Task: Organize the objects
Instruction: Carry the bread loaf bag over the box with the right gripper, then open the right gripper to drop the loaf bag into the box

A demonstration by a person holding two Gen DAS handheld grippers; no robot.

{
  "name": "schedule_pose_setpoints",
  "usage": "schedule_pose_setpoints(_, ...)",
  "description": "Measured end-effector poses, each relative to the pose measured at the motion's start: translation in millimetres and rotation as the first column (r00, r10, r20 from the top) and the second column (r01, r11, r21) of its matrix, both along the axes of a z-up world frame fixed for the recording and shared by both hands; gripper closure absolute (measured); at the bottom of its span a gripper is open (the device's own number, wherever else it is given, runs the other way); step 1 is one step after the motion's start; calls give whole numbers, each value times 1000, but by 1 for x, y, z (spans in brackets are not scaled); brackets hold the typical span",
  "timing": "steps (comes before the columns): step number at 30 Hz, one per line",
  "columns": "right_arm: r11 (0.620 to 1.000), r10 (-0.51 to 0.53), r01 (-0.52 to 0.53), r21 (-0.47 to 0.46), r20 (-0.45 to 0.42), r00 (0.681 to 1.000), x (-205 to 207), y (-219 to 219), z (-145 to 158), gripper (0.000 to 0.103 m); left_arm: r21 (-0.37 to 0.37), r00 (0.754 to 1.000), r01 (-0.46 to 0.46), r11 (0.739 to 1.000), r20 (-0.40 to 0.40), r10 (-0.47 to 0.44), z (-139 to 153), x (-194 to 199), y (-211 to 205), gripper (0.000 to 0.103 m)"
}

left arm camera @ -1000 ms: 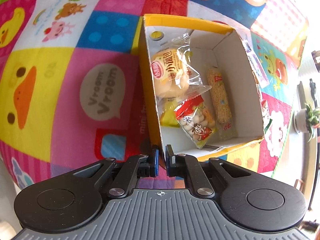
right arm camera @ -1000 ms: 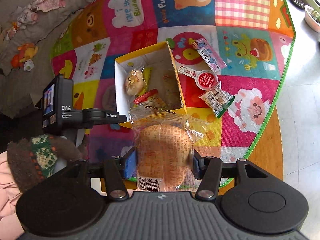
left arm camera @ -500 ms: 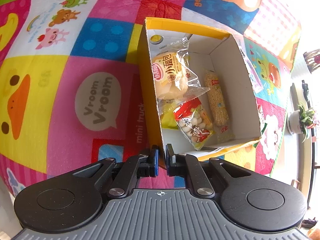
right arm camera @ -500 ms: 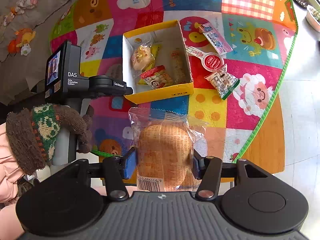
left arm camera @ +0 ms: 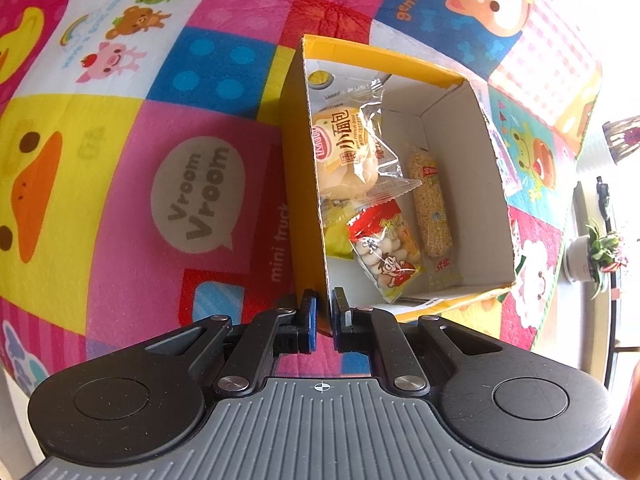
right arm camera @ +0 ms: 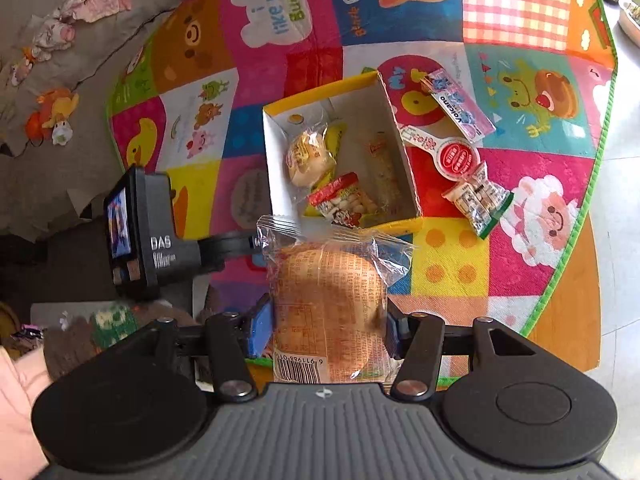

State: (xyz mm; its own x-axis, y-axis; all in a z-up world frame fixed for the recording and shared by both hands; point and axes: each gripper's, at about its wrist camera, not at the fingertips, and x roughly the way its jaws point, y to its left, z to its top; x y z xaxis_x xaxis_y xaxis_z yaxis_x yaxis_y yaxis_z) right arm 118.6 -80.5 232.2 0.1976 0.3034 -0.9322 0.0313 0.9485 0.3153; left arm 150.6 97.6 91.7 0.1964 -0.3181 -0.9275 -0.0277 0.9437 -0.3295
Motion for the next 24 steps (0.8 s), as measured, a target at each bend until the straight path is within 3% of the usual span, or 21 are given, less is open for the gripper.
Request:
schedule_pose_setpoints(4,998,-56,56,9,19,998,36,6,-2,50,-27,1000,-26,999,-8,26,-1,0,6,94)
schedule_pose_setpoints(7,999,-39,40,-1,39,998,58,19,-4,48,-43,999,-43,998,-8,43,-3,-2,8,94)
schedule_pose_setpoints(9,1000,-18,17,25,23,1000,67,26,-8,41,-49,999,-49,998,-8,48,-4,-3,8,94)
schedule_pose_setpoints(13,997,-33,32,64,13,999,69,20,-14,39,-66,997,-75,995,-15,74,-7,-3,10,93)
schedule_pose_setpoints(17,995,-86,86,45,-1,996,67,-18,-25,35,-65,994,-103,993,-28,101,-10,-4,9,92)
schedule_pose_setpoints(24,979,-186,176,-105,-95,978,49,-116,-73,34,-21,989,-137,990,-60,136,-12,-1,2,92)
